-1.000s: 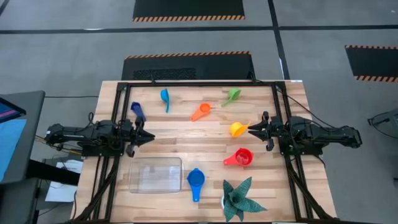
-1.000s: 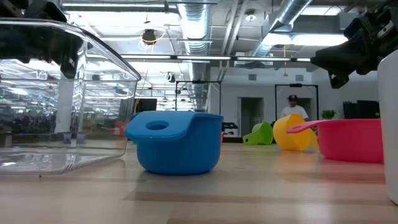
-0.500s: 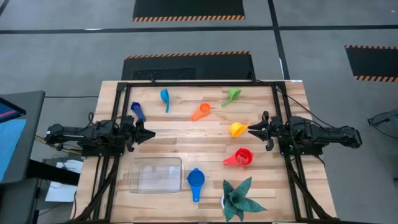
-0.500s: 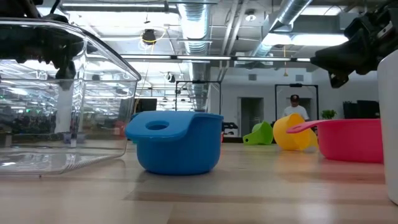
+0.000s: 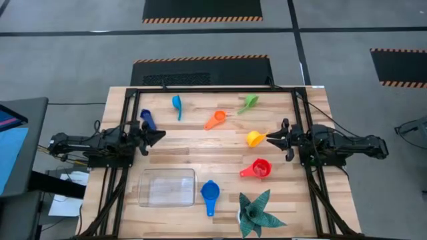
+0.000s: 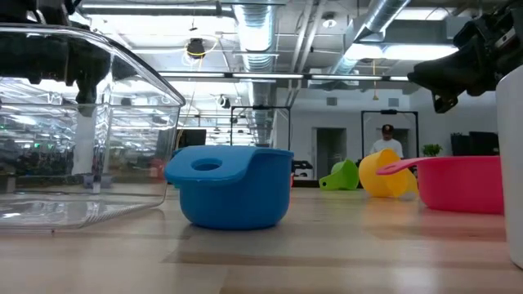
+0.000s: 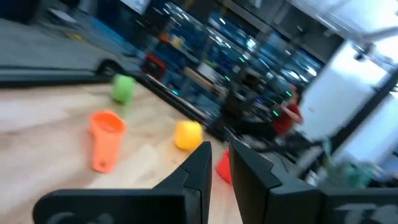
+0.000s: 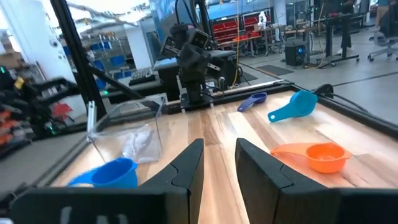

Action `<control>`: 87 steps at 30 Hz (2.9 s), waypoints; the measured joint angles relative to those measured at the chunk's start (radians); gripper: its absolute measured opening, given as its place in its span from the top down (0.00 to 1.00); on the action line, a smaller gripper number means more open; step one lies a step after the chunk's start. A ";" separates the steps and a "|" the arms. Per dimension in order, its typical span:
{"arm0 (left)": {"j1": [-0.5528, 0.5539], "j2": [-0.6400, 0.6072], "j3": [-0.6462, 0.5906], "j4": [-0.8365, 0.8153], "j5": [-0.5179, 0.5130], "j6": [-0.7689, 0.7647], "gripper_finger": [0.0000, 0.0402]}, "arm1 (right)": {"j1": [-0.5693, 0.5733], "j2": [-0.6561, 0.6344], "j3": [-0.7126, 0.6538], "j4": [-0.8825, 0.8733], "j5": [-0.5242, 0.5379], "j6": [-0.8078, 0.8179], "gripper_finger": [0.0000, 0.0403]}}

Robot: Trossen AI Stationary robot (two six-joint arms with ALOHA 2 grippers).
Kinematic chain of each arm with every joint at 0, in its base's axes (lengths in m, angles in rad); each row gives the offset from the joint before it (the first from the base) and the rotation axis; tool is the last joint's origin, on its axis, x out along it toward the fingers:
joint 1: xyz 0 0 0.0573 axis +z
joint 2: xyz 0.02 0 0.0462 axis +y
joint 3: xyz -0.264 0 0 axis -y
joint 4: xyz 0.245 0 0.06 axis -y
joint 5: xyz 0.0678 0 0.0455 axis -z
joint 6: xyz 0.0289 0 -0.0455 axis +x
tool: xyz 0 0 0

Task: Nest measuring cups in basket
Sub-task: Put the red measuring cup into the transparent bin

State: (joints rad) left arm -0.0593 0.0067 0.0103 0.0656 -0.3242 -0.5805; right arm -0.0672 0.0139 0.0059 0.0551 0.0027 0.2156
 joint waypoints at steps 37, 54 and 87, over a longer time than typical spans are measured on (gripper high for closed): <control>0.000 0.000 0.000 0.014 -0.248 0.053 0.89 | -0.001 0.640 0.693 0.117 -0.058 -0.092 0.71; 0.000 0.000 0.000 0.014 -0.248 0.054 0.89 | 0.087 0.984 0.981 -1.032 -0.057 0.274 0.71; 0.000 0.000 0.000 0.014 -0.248 0.104 0.89 | 0.271 1.527 0.957 -1.001 0.105 0.229 0.71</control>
State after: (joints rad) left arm -0.0593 0.0063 0.0101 0.0799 -0.5724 -0.4763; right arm 0.2038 1.5412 0.9631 -0.9459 0.1080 0.4446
